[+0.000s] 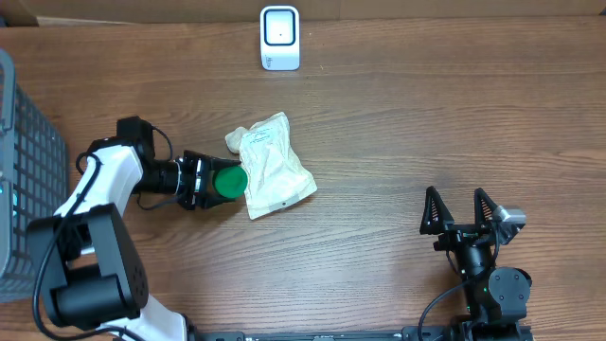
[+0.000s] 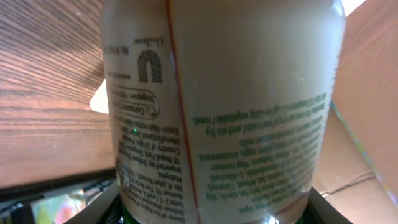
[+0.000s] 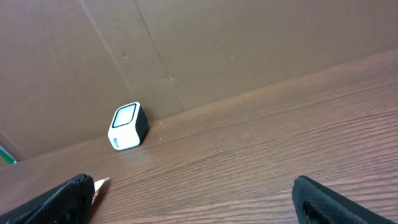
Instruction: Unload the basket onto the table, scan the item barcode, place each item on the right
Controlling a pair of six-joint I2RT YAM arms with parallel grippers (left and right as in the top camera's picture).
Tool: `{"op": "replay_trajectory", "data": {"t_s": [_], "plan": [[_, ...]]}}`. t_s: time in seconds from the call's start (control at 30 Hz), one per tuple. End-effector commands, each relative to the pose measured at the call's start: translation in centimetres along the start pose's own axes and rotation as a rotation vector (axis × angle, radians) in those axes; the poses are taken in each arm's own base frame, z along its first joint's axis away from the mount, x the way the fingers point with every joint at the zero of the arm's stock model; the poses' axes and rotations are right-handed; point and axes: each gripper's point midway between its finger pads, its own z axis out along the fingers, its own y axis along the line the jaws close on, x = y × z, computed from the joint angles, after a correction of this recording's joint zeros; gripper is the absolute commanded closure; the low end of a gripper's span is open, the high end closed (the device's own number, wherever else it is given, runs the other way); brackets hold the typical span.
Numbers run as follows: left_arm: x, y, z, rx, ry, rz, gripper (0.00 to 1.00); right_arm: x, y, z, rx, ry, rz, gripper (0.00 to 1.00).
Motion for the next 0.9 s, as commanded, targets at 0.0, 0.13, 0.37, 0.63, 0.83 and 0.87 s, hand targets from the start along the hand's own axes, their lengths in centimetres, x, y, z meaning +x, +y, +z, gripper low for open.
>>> {"op": "replay_trajectory", "data": {"t_s": [0.0, 0.13, 0.37, 0.63, 0.83, 0.87], "plan": [[0.8, -0.3, 0.5, 0.041, 0.105, -0.095, 0.66, 0.2, 0.1, 0.0, -0.009, -0.002, -0.004, 0.00], [0.2, 0.3, 0.8, 0.015, 0.089, -0.112, 0.63, 0.2, 0.1, 0.0, -0.009, -0.002, -0.004, 0.00], [-0.8, 1.1, 1.3, -0.014, 0.045, -0.145, 0.63, 0.2, 0.1, 0.0, -0.009, -0.002, -0.004, 0.00], [-2.4, 2.3, 2.2, -0.057, 0.033, -0.222, 0.62, 0.2, 0.1, 0.0, -0.009, -0.002, -0.004, 0.00], [-2.7, 2.6, 2.6, -0.061, 0.050, -0.246, 0.15, 0.2, 0.1, 0.0, -0.009, -0.002, -0.004, 0.00], [-2.8, 2.6, 2.5, -0.057, 0.049, -0.248, 0.13, 0.2, 0.1, 0.0, -0.009, -0.002, -0.004, 0.00]]}}
